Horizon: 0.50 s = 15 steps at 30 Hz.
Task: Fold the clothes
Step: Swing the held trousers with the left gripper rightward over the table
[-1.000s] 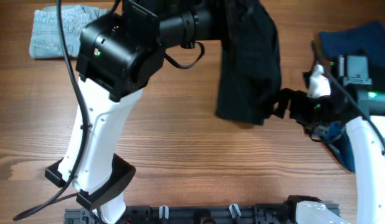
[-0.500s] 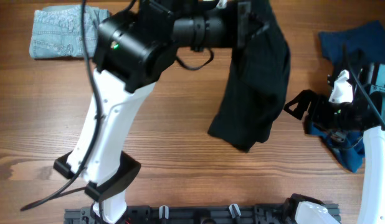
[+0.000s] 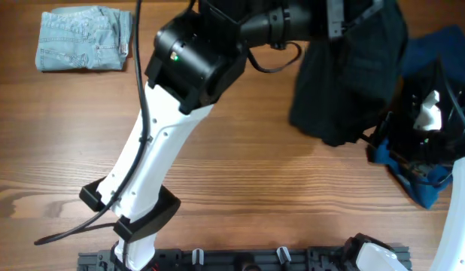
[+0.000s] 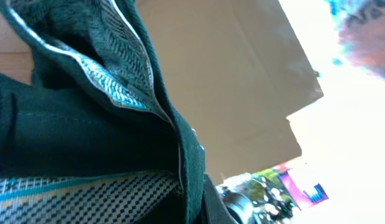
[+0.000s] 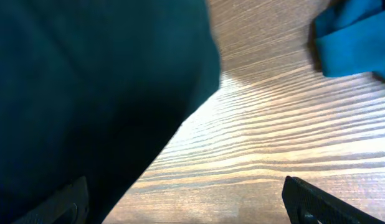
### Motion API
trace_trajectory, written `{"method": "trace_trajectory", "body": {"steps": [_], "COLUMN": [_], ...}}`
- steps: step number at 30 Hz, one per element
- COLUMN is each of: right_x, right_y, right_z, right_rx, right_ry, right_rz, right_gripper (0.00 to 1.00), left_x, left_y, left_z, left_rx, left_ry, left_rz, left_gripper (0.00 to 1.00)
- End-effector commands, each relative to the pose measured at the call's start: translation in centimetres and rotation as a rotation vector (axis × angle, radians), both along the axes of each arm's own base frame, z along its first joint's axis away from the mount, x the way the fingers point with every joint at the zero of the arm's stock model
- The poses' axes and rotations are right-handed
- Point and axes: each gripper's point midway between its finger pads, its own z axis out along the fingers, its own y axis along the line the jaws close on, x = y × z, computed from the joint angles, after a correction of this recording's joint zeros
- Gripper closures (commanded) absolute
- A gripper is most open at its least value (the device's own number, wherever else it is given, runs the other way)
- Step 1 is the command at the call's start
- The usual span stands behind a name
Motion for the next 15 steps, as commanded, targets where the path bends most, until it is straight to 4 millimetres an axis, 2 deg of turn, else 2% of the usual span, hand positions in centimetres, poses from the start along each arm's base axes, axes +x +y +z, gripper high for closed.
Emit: {"method": "trace_trajectory", "body": {"steps": [1,8,12,15], "right_x": [-0.1,-1.8,-2.4,-2.4], "right_y": [-1.0,-6.3,-7.5,-7.6], "right_z": [1.1,1.4,1.4,1.4], "right_rx": [0.006,-0.011,-0.005,-0.005], "right_ry": [-0.046,-0.035,-0.035,-0.035], "right_rz": [-0.04,-0.321,-0.383,-0.385], "right_gripper": [0.0,0.0,0.0,0.0], "left_x": [-1.1,0.5,2.4,3.1], "left_y": [0.3,-0.7,-0.4,-0.9], "left_z": [1.2,-1.5,-2.7,-3.3], "left_rx": [-0.033,0.013,0.028,0.031], "left_ry": [0.006,0.051,0.072,0.077], "left_rz": [-0.042,-0.042,-0.017,-0.018], "left_gripper": [0.96,0.96,0.96,0.96]}}
